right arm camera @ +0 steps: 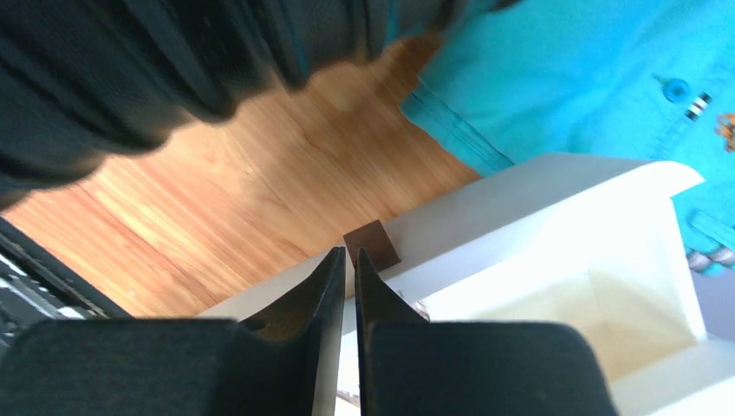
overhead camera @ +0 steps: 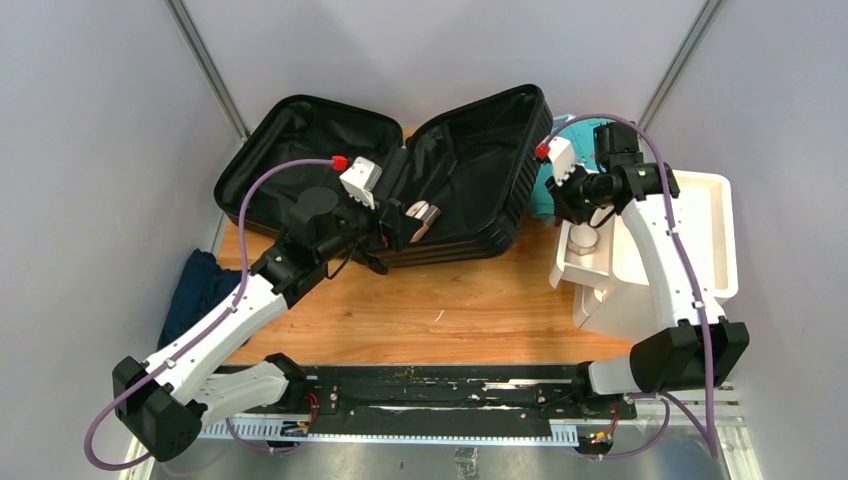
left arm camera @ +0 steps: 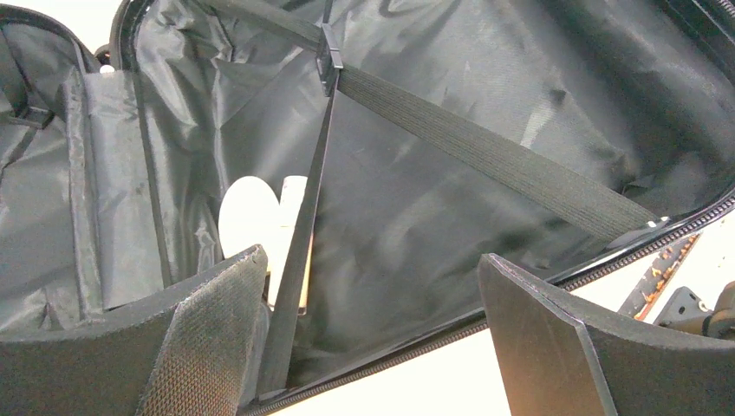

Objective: Open, take out, and arrange the luggage
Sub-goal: Close the drawer of the storage box.

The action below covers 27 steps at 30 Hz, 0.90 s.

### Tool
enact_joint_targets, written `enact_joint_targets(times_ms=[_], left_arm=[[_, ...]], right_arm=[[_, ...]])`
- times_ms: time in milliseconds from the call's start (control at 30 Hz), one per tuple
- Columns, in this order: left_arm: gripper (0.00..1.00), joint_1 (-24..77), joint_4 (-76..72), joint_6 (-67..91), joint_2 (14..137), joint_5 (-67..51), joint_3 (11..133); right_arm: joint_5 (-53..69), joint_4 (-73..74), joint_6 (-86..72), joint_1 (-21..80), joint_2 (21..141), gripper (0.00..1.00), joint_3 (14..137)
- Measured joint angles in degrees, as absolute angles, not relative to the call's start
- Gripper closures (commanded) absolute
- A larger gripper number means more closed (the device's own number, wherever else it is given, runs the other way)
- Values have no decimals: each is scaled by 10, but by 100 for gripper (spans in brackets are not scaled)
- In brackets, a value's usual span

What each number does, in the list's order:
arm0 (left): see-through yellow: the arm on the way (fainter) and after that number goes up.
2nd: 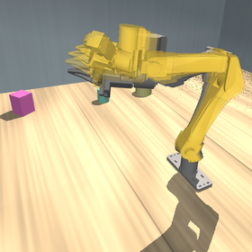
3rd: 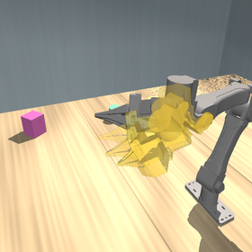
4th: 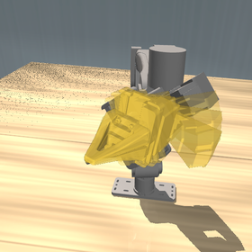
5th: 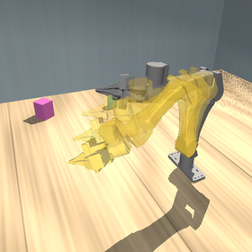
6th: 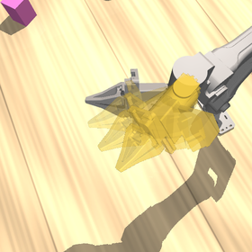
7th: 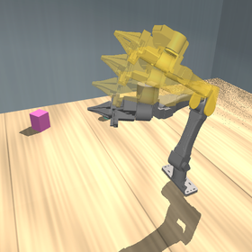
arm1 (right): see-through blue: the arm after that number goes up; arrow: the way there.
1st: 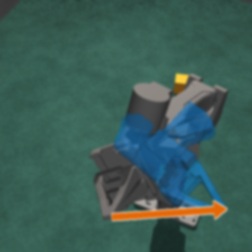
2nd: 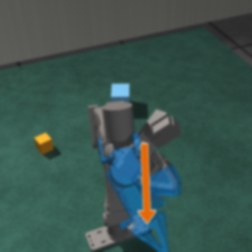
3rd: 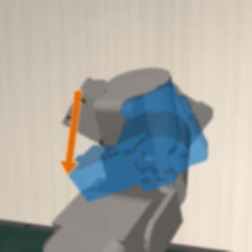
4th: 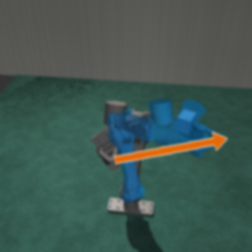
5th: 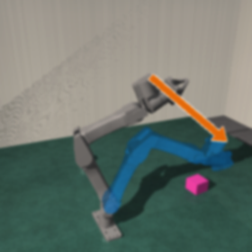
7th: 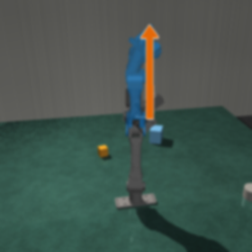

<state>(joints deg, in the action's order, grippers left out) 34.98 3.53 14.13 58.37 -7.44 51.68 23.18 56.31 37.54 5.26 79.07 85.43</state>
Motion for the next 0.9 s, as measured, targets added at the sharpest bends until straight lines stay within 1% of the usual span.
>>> enact_joint_targets(times_ms=[267,367,433,567,667,733,800,900], left_arm=[[4,350,26,135,589,-84,517],[4,350,26,131,594,-88,517],[4,350,26,126,598,-90,517],[4,350,26,120,599,-95,517],[4,350,26,117,599,-100,517],[4,350,26,114,599,-101,517],[4,350,26,111,599,-103,517],[3,350,25,109,599,-104,515]], right_arm=[[101,579,427,53,751,89,836],[63,588,438,53,744,87,828],[44,599,443,50,744,84,828],[49,635,444,41,744,79,844],[44,657,443,35,744,77,862],[38,664,441,31,744,68,865],[38,671,433,24,746,64,872],[36,682,420,13,747,63,894]])
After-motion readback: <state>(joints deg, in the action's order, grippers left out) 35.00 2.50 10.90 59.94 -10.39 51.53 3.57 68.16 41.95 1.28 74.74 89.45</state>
